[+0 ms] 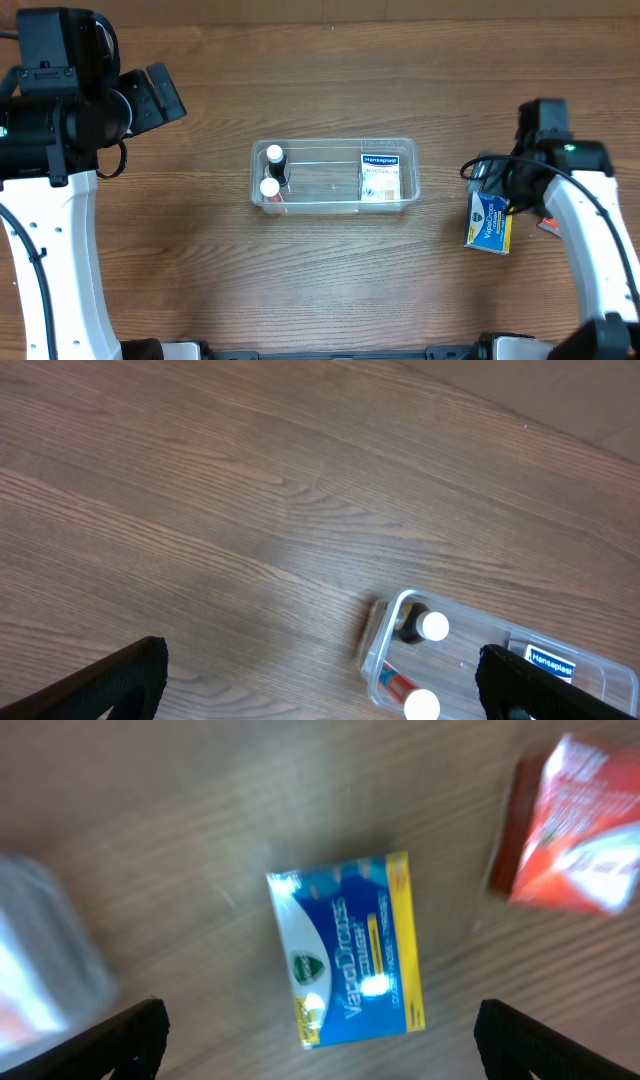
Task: Pack container
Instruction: 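Move the right gripper to the blue VapoDrops box and grasp it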
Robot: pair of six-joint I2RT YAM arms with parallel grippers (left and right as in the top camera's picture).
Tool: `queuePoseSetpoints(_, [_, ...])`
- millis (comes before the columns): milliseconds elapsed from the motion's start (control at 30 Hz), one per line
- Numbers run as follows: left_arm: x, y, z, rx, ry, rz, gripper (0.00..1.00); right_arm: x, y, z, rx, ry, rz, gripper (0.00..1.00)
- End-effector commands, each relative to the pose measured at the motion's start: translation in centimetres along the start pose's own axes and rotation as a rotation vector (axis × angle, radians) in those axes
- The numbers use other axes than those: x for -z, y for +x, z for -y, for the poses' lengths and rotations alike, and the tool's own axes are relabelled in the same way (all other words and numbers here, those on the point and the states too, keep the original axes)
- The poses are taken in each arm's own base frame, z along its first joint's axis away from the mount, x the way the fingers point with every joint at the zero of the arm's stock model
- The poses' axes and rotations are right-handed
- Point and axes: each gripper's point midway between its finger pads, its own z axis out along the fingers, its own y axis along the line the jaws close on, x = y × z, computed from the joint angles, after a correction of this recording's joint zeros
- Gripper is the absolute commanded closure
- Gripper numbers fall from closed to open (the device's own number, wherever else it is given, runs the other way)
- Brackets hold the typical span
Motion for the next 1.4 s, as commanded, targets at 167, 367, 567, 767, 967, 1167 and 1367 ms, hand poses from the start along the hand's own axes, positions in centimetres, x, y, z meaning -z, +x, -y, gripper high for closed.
queuePoseSetpoints(167, [0.2,-0.1,0.0,-0.005,0.004,0.006,0.00,-7.0,3.4,0.3,0.019,0.031,-0.159,0.00])
queuePoseSetpoints(367, [0.2,-0.1,0.0,-0.005,0.004,0.005,0.00,-8.7,3.3,0.4,0.018,0.046,-0.180,0.00])
queuePoseSetpoints(567, [0.2,-0.1,0.0,-0.005,0.004,0.006,0.00,-10.0,3.6,0.6,0.011,0.056,-0.212,0.00])
queuePoseSetpoints(767, [0.2,-0.1,-0.1,-0.012,0.004,0.005,0.00,-10.4,3.7,0.9,0.014,0.074,-0.221,0.00])
queuePoseSetpoints(967, [0.2,-0.1,0.0,-0.012,0.004,0.005,0.00,-10.4,3.3,0.9,0.014,0.079,-0.206,0.00])
queuePoseSetpoints(1167, [0.2,-0.1,0.0,-0.012,0.004,0.005,0.00,-8.6,1.7,0.6,0.015,0.056,-0.136,0.00])
queuePoseSetpoints(1367, [0.2,-0.1,0.0,-0.012,0.004,0.005,0.00,-6.5,0.7,0.4,0.040,0.032,-0.067,0.00])
